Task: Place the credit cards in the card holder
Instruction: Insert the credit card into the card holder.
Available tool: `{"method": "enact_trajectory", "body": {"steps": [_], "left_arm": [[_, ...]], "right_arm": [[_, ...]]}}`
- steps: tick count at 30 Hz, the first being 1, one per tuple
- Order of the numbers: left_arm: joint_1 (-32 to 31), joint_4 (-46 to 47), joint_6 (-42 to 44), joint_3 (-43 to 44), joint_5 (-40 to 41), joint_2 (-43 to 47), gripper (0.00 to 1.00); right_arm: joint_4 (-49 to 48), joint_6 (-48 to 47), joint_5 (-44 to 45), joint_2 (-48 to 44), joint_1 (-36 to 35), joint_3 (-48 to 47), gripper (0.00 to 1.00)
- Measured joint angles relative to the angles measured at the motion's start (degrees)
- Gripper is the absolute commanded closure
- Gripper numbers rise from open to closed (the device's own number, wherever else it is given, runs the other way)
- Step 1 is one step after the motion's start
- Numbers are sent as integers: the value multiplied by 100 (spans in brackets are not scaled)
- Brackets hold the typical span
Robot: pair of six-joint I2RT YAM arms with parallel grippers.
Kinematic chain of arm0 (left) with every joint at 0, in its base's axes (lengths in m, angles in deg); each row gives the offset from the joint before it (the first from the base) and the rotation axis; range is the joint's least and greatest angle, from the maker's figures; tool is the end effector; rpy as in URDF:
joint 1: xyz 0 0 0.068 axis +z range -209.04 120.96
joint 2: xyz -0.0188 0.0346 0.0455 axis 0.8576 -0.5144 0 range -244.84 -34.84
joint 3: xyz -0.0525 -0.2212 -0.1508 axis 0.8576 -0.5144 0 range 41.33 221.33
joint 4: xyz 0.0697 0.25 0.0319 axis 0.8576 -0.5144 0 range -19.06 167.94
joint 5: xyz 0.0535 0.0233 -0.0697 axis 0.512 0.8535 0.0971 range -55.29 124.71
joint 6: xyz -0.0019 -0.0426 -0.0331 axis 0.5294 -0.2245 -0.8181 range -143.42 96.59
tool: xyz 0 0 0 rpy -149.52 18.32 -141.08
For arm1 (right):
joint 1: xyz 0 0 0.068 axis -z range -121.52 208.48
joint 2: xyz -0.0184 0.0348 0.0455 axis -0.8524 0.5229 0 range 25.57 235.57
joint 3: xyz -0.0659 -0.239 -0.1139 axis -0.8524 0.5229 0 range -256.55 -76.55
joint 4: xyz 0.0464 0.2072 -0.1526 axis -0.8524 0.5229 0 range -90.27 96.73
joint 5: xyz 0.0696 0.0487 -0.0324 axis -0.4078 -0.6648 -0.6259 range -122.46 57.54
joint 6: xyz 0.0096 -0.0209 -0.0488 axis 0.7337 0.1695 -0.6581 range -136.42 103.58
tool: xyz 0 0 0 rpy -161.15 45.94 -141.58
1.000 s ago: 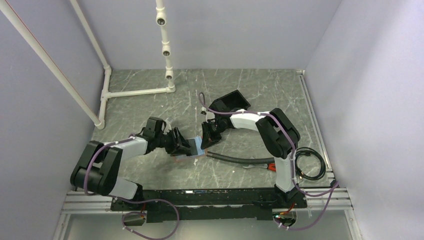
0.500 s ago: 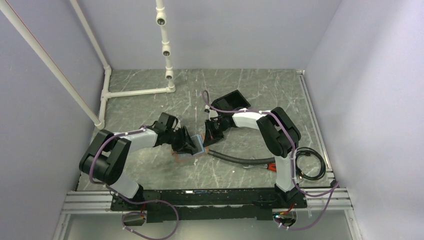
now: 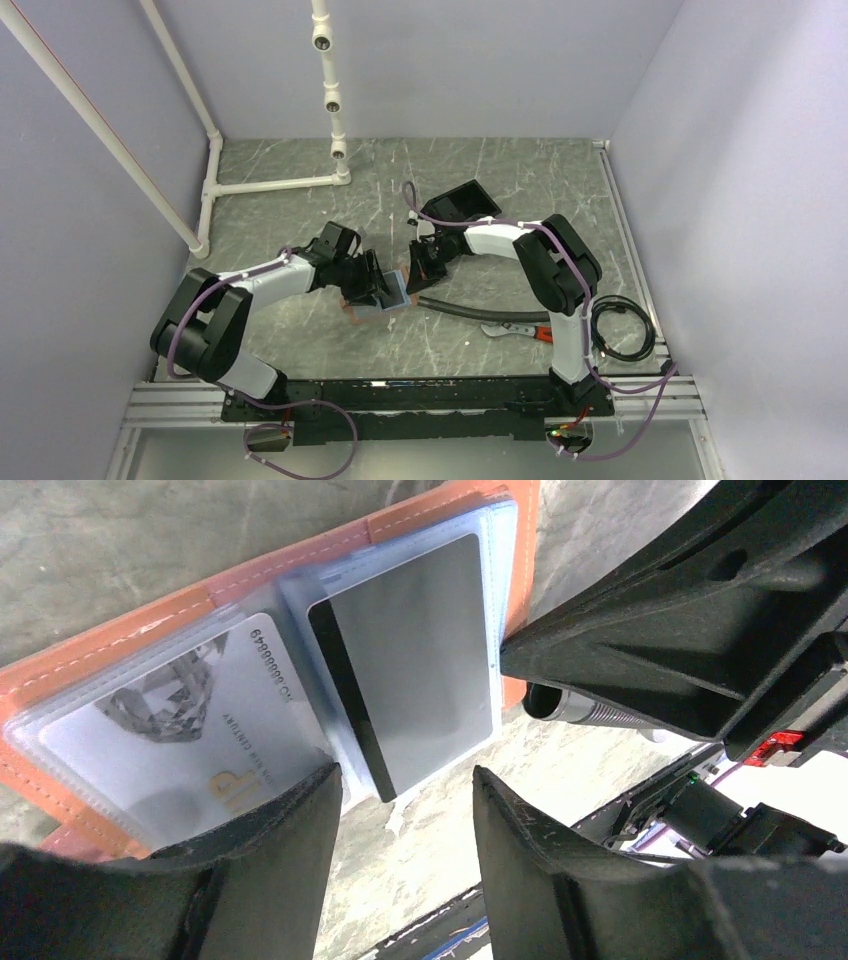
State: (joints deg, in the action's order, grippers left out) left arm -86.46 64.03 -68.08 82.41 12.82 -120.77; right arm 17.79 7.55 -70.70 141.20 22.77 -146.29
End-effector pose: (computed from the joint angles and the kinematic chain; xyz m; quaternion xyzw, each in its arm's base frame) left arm 0.2361 -0.1373 0.1550 -0.0913 0.9425 -0.3034 0.1062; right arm 0.3060 0.2471 0.1257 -0.1676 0.9082 0.3827 0.0259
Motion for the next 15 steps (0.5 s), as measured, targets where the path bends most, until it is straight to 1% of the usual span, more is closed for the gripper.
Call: {"method": "enact_trajectory", "body": {"steps": [5, 8, 13, 15], "left_arm": [[22, -15, 57, 2, 15, 13, 45], [15, 179, 70, 20, -76, -116, 45], [-44, 262, 111, 24, -26, -92, 41], [-44, 140, 160, 24, 66, 92, 39]], "right_arm": [[144, -118, 92, -57, -2, -9, 95], [160, -131, 83, -57, -2, -11, 95], [173, -133, 87, -57, -2, -20, 94], [203, -149, 94, -57, 0, -31, 91]]}}
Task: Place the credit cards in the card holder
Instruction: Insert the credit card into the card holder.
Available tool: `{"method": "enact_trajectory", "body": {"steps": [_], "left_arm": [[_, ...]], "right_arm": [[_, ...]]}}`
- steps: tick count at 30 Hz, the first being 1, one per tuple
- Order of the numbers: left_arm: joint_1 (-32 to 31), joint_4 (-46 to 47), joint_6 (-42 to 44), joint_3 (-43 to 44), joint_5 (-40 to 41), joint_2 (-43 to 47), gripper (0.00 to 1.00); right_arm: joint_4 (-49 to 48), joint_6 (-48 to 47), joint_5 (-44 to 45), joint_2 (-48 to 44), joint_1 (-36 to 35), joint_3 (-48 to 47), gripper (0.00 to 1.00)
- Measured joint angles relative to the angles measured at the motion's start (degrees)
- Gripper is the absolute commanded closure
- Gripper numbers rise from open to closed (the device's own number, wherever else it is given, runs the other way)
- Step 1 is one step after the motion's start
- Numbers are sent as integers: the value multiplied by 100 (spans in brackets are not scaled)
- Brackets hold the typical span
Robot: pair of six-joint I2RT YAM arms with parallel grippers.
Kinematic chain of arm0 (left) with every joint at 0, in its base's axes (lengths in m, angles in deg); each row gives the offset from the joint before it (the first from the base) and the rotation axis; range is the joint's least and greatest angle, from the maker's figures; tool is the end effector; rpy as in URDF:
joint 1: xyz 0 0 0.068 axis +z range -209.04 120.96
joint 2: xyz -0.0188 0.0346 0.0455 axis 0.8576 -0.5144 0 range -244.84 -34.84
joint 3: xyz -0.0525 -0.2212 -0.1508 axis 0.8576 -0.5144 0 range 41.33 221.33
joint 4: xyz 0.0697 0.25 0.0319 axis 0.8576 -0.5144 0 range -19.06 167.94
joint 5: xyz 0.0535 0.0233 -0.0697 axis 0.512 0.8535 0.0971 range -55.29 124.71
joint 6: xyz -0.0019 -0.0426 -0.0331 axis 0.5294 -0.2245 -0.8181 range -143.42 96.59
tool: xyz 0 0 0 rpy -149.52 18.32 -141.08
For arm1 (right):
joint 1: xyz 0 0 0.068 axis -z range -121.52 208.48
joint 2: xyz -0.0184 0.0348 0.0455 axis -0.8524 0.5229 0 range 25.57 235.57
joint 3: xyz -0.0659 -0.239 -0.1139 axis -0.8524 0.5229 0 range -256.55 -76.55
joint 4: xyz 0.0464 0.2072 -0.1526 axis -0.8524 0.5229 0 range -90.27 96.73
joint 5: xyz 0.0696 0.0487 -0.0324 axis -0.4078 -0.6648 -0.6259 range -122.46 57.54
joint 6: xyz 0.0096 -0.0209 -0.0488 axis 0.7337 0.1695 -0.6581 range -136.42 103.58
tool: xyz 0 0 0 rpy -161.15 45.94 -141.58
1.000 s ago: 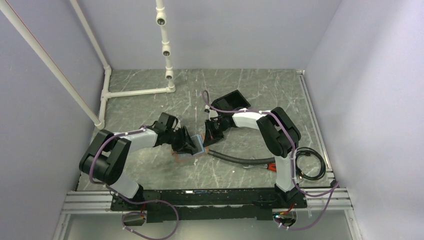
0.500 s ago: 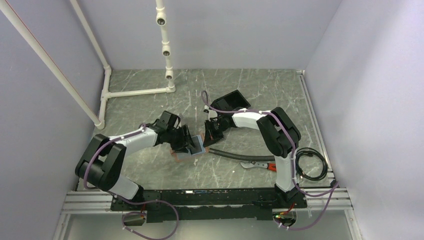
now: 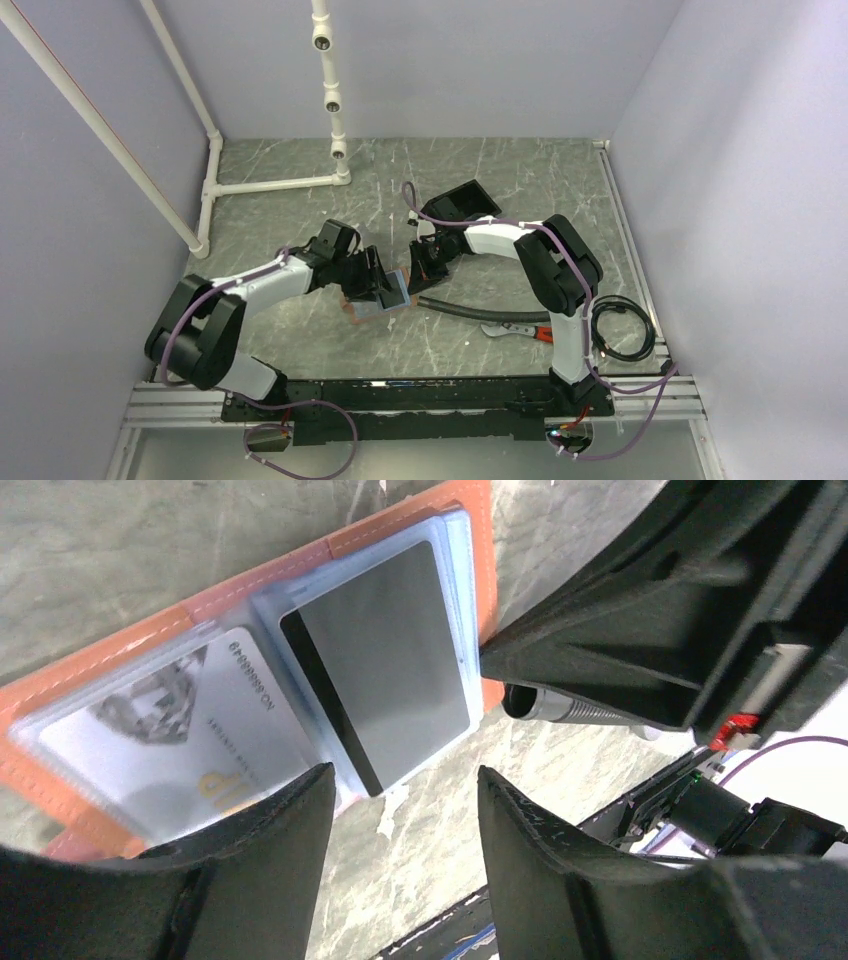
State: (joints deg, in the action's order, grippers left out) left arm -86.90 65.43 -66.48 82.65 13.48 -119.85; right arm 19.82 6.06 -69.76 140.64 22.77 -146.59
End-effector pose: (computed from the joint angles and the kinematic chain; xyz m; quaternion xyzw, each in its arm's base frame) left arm 0.2374 -0.1399 0.1615 -0.0714 0.9392 -0.3093 0.1305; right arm 0.3046 0.2455 0.1288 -0.1750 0.9112 0.3721 0.0265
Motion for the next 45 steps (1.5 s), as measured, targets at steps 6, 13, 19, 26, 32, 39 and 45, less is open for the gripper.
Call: {"method": "enact_trajectory", "body": {"steps": [6, 13, 19, 26, 32, 39, 45], "left_arm": [[9, -608, 26, 7, 326, 688, 45], [13, -535, -50, 9, 236, 557, 85], [13, -284, -50, 9, 153, -7, 94], [15, -140, -50, 9, 160, -138, 95], [61, 31, -55, -26, 146, -323, 96], [105, 306, -79, -173, 44, -376, 96], [120, 398, -114, -219, -4, -376, 97]], "right_arm": [[197, -105, 195, -96, -4, -35, 82], [282, -146, 278, -151, -4, -42, 77], [260, -116, 225, -162, -4, -42, 74], [186, -17, 94, -243, -4, -42, 68], [4, 111, -133, -271, -4, -42, 62], [-188, 219, -352, -271, -4, -42, 61], [-240, 223, -398, -264, -24, -42, 59]]}}
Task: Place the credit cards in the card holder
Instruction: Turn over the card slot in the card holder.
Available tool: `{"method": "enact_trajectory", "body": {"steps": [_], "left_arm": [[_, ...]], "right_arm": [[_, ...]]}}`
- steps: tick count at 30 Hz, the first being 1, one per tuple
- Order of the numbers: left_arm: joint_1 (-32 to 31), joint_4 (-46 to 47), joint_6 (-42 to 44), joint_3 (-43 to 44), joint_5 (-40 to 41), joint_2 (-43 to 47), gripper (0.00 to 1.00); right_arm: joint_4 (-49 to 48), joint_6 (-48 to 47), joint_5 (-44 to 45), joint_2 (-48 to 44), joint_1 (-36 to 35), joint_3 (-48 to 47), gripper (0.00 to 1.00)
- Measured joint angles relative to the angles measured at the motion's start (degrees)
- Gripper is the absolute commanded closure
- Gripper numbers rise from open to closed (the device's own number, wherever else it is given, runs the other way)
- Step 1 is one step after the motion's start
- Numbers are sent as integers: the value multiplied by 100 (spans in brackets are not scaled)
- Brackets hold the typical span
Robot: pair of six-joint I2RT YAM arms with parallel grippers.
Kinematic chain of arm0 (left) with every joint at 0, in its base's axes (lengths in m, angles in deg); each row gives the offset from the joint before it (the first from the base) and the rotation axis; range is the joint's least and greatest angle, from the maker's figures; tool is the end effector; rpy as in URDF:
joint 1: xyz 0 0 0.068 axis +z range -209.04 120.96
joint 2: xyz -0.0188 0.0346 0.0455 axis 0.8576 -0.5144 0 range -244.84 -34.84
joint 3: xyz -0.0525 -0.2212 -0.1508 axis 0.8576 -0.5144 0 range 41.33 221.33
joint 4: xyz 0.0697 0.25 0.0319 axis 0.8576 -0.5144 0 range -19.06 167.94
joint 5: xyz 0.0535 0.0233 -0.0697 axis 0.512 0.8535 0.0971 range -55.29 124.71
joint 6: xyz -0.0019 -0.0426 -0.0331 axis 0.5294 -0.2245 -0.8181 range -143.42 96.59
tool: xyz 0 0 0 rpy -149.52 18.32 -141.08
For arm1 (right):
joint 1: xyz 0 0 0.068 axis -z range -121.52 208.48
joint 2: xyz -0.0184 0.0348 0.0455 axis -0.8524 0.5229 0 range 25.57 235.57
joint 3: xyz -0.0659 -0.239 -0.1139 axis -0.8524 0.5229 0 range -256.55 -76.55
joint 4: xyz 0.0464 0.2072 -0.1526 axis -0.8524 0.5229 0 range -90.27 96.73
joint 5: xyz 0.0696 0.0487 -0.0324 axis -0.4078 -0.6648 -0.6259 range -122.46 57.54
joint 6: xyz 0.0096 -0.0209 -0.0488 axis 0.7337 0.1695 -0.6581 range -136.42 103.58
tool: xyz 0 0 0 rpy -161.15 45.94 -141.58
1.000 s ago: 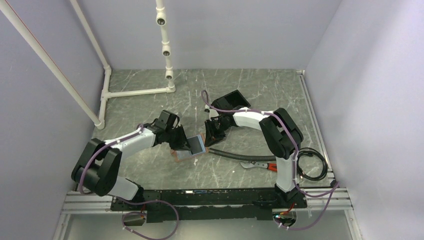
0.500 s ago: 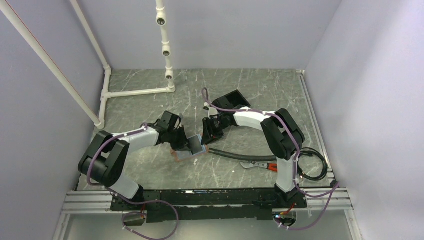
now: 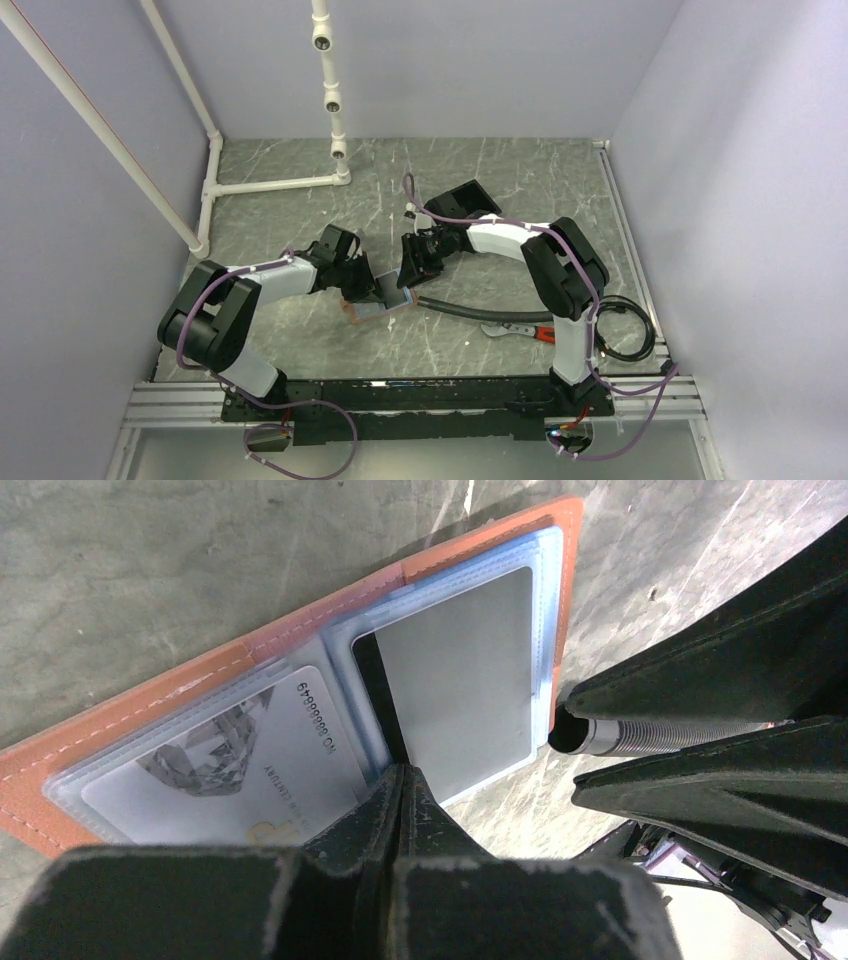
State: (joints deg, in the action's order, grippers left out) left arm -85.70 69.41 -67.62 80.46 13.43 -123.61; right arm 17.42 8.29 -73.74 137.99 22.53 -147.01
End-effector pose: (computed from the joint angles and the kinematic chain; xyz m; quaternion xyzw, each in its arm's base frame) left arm 0.2402 -0.1350 0.1385 -0.0941 0.9418 -0.3009 0.1167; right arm 0.3052 0.2503 0.1513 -0.1803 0.8898 0.4173 0.0396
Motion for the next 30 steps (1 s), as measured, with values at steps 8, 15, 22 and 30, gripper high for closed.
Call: {"method": "enact_trajectory", "body": {"steps": [8, 15, 22, 30], "left_arm": [[11, 111, -4, -57, -50, 0, 97], [15, 188, -7, -94, -79, 7, 97], [22, 232, -11, -120, -96, 9, 97], [22, 234, -9, -127, -96, 20, 95]], "right_arm": [[-26, -2, 2, 70, -44, 0, 59], [-50, -2, 9, 247, -87, 0, 59], [-66, 0, 4, 258, -98, 0, 62], [-15, -4, 28, 188, -210, 0, 65]]}}
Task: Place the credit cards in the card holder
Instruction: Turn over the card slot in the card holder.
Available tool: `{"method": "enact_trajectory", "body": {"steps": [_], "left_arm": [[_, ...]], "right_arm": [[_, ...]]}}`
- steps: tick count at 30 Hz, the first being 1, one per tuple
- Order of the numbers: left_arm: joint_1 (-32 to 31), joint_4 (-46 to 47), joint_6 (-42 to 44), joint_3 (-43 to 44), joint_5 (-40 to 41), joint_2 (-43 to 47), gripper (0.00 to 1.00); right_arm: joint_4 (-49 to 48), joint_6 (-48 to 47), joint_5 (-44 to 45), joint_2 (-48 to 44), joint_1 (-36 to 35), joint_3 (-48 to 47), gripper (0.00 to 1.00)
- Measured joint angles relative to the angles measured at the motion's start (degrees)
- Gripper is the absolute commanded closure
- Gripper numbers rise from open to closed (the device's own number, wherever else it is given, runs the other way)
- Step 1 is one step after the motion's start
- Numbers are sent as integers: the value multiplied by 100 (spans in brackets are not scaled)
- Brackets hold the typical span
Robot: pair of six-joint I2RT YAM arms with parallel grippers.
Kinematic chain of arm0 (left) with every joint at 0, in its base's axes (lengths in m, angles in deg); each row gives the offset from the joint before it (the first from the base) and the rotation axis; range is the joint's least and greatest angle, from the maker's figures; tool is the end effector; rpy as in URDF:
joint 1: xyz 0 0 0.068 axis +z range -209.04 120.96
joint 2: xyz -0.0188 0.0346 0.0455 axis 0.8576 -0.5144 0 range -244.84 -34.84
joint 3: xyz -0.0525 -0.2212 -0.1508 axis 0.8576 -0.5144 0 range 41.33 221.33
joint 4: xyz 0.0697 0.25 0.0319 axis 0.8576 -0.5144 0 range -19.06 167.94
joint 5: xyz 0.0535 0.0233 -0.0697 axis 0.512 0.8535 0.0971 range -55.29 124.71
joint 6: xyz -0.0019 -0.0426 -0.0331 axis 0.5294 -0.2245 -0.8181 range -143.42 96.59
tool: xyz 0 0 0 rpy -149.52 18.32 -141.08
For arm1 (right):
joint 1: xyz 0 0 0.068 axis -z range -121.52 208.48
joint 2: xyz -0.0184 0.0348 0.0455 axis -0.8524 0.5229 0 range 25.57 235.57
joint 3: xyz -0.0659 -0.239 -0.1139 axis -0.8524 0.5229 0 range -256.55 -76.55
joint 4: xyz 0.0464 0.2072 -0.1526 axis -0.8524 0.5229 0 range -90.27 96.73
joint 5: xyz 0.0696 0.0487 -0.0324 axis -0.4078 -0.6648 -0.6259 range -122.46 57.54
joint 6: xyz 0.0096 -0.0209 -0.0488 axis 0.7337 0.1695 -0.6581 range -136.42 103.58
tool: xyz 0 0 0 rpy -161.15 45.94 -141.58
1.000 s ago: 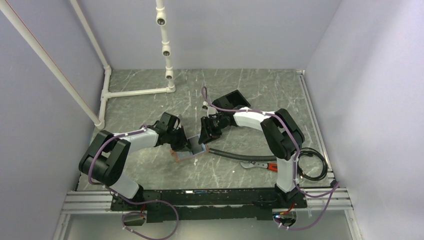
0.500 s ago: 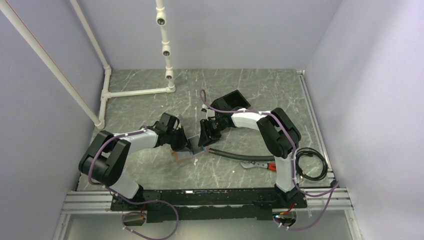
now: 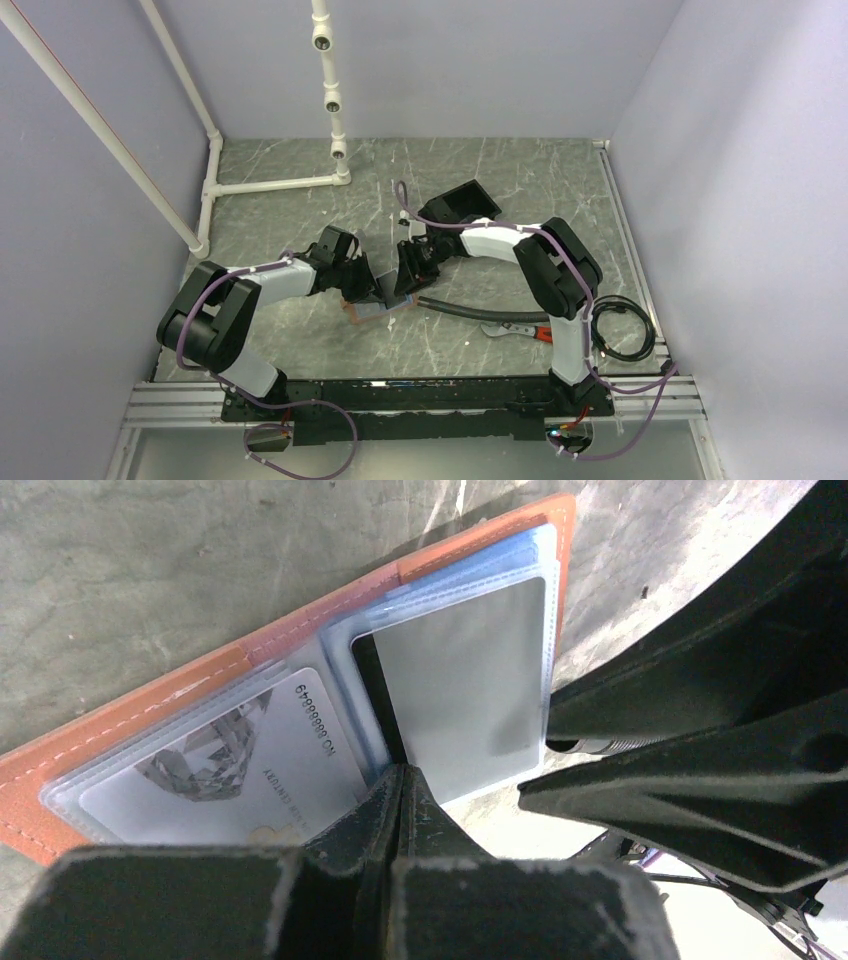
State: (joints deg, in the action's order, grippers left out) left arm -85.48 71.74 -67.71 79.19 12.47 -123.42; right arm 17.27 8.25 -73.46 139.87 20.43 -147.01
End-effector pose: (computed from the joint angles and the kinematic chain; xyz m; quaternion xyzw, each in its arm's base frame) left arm 0.2389 -0.1337 0.1361 -0.0918 0.9377 -0.3125 0.1208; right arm 0.2969 0.2620 0.1391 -0.1917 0.8914 0.4102 0.0211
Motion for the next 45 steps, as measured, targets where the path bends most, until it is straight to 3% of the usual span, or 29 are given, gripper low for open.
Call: {"method": "enact_trajectory", "body": {"steps": [4, 9, 12, 18, 26, 29, 35, 41, 45], "left_arm": [[0, -46, 2, 0, 20, 42, 84], [-2, -413, -17, 2, 164, 328, 58], [-2, -772, -55, 9, 271, 651, 51], [-2, -1709, -151, 190, 588, 1729, 47], [0, -3285, -164, 1056, 1781, 3558, 39], [15, -3615, -164, 1180, 2109, 3869, 38], [66, -3646, -160, 997, 2039, 3615, 38], [76, -2835, -164, 568, 1231, 2507, 38], [83, -2459, -166, 501, 848, 2155, 37]], "right_arm": [[0, 2, -2, -26, -101, 0, 65], [28, 9, -7, -31, -179, -37, 62], [94, 20, -17, -31, -229, -186, 61], [153, 31, -66, -28, -352, -542, 59], [-293, 461, -461, 564, -754, -1495, 50], [-415, 560, -584, 708, -835, -1528, 49], [50, 247, -376, 391, -295, -1432, 44], [846, -476, 549, -468, 981, -1429, 23], [1318, -1067, 1213, -382, 1506, -1978, 18]]}}
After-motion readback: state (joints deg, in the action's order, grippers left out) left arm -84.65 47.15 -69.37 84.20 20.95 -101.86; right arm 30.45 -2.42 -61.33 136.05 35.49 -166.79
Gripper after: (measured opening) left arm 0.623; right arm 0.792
